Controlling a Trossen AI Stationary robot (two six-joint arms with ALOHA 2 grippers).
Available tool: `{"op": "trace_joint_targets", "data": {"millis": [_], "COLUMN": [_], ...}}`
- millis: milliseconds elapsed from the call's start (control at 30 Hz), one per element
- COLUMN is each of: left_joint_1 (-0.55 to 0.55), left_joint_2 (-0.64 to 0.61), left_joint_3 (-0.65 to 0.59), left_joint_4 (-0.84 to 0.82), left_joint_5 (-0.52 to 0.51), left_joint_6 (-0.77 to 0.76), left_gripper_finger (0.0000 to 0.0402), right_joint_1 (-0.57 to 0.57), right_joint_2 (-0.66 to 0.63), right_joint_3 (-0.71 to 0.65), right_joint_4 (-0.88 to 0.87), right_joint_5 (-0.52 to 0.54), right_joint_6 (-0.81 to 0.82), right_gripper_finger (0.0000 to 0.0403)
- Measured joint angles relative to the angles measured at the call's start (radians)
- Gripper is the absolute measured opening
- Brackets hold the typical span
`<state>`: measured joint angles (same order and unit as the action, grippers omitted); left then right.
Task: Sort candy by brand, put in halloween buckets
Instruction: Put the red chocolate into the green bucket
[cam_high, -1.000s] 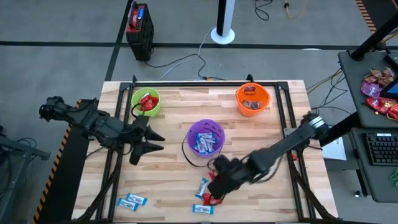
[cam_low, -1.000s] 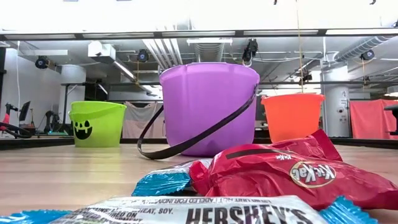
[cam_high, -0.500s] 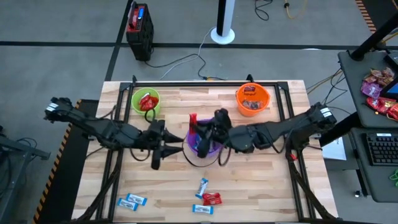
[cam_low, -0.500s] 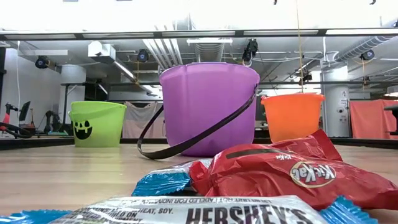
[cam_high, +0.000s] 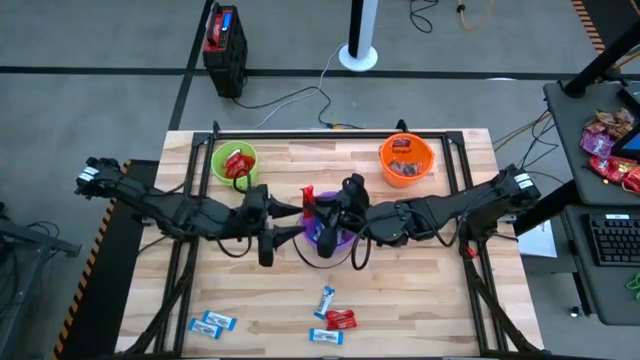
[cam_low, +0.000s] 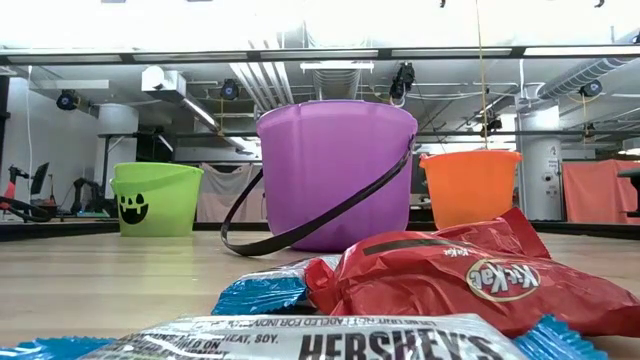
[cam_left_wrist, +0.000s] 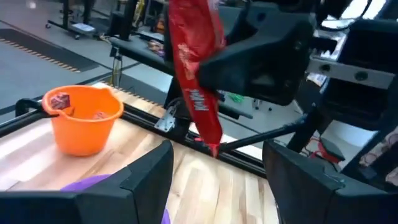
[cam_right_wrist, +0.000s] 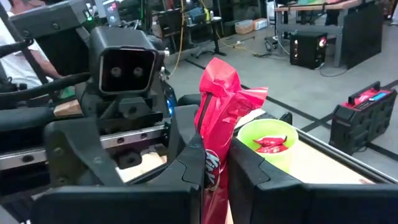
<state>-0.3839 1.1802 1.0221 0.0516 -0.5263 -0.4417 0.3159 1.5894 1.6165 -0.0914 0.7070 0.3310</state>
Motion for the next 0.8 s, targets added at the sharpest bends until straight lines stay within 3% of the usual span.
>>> {"op": "trace_joint_targets", "data": {"millis": [367,500,667,800], "left_joint_1": [0.024,0.024,0.024,0.024], "left_joint_2": [0.092,0.104,0.110,0.109], "left_joint_3": [0.056,0.084,0.132,0.176], "left_joint_4": [0.011,-0.014,-0.142,-0.222], "left_joint_5": [-0.042,-0.050,-0.039,-0.036], "left_joint_6": [0.040,0.065,0.062,0.060], "left_gripper_finger": [0.0204,0.0146,0.0021,0.0030], "right_joint_1": [-0.004,-0.004,-0.004,-0.012], "right_joint_2": [0.014,0.016,0.015,0.006], "right_joint_3": [-0.001,-0.002,-0.002,-0.002], "right_joint_4": [-0.002,0.002,-0.003,-0.021], "right_joint_5": [-0.058,-0.060,-0.060,-0.064], "right_joint_6": [-0.019,-0.018,0.007,0.062], "right_gripper_finger": [0.0029,0.0030,0.0059,0.0101]}}
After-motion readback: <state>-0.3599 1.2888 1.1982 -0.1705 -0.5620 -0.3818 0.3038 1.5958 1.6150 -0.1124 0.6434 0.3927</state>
